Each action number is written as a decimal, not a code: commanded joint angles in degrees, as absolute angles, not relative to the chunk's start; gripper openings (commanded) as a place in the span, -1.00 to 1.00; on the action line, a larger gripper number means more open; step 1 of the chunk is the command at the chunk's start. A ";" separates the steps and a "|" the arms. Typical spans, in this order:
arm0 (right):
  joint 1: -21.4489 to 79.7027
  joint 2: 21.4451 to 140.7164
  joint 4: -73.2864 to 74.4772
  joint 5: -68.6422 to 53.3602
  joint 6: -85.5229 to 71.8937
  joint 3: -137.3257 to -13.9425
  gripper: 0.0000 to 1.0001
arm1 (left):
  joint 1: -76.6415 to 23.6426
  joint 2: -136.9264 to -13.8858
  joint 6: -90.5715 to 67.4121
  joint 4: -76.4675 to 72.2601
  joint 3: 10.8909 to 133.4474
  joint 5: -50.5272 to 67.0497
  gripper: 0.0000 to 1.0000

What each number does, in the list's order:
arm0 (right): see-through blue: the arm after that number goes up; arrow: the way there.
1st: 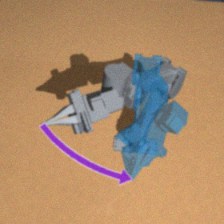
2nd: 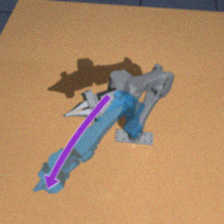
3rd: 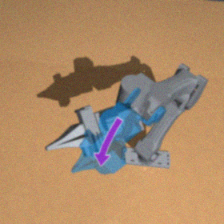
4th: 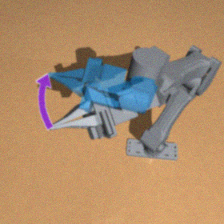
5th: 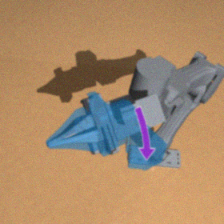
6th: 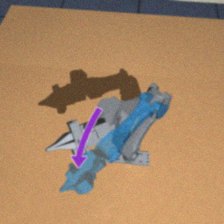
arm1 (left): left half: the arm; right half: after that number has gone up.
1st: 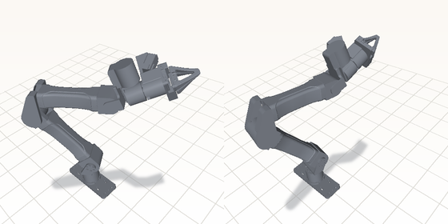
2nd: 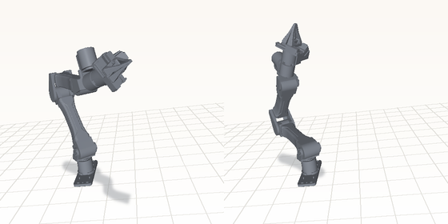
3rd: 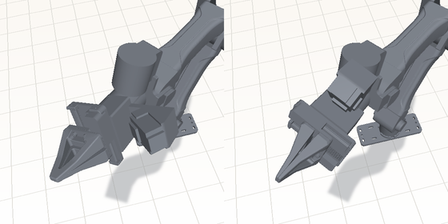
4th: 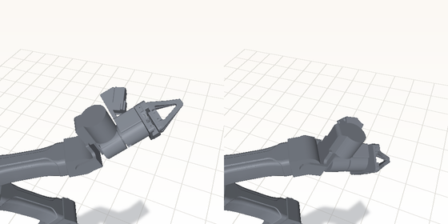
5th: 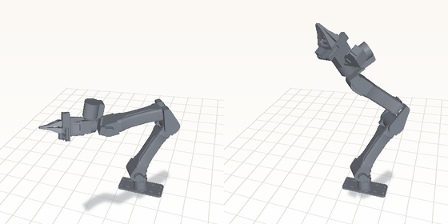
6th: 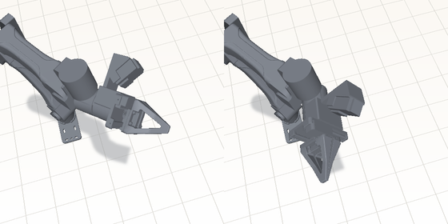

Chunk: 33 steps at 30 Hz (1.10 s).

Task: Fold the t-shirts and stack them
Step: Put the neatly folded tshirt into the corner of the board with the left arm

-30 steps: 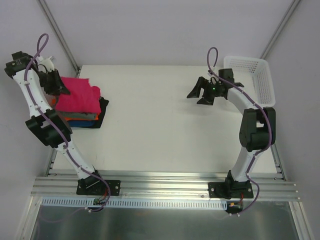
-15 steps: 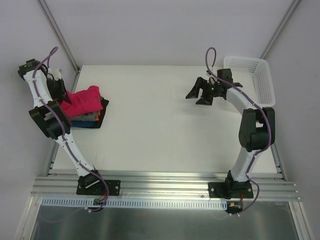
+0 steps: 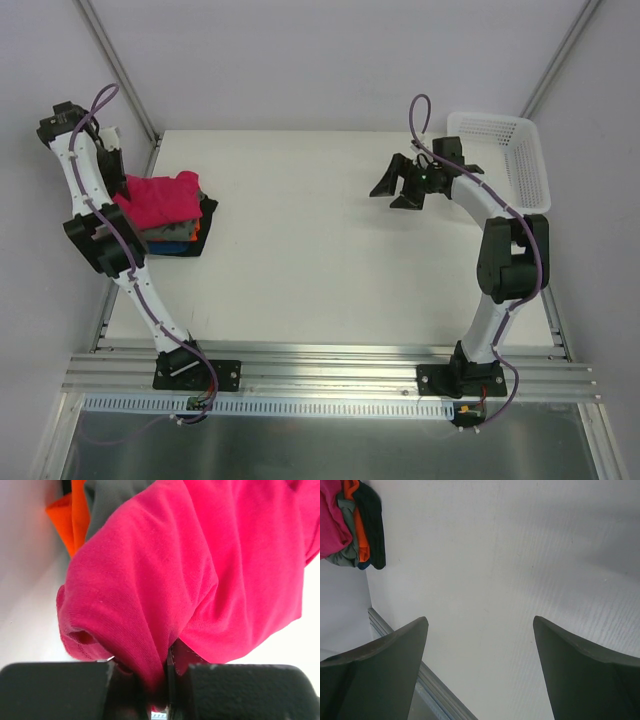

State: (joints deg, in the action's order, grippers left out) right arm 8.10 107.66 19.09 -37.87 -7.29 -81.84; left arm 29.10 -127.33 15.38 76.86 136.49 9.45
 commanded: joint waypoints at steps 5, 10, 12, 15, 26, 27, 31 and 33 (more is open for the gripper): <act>10.28 108.02 17.67 -38.23 -7.21 -84.47 0.81 | 25.23 -128.84 14.06 80.16 140.53 2.11 -1.00; 10.46 108.02 17.67 -38.06 -7.21 -84.29 0.81 | 24.00 -130.25 13.63 80.07 139.05 0.26 -1.00; 10.37 107.93 17.75 -38.06 -7.12 -84.29 0.82 | 23.82 -130.78 13.27 79.54 139.13 -2.19 -1.00; 10.46 107.84 17.67 -37.97 -7.12 -84.11 0.82 | 23.82 -131.92 12.66 78.31 140.88 -5.18 -1.00; 10.81 107.32 17.75 -37.71 -6.77 -83.41 0.82 | 23.38 -133.68 12.04 75.85 142.73 -11.33 -1.00; 10.90 107.23 17.75 -37.71 -6.77 -83.41 0.82 | 23.20 -133.94 11.95 75.59 142.73 -12.03 -1.00; 11.34 106.79 17.84 -37.62 -6.50 -83.32 0.82 | 21.37 -134.30 11.95 75.24 140.89 -13.79 0.00; 11.60 106.53 17.84 -37.62 -6.33 -83.23 0.82 | 20.57 -133.95 11.69 75.15 139.83 -16.33 0.65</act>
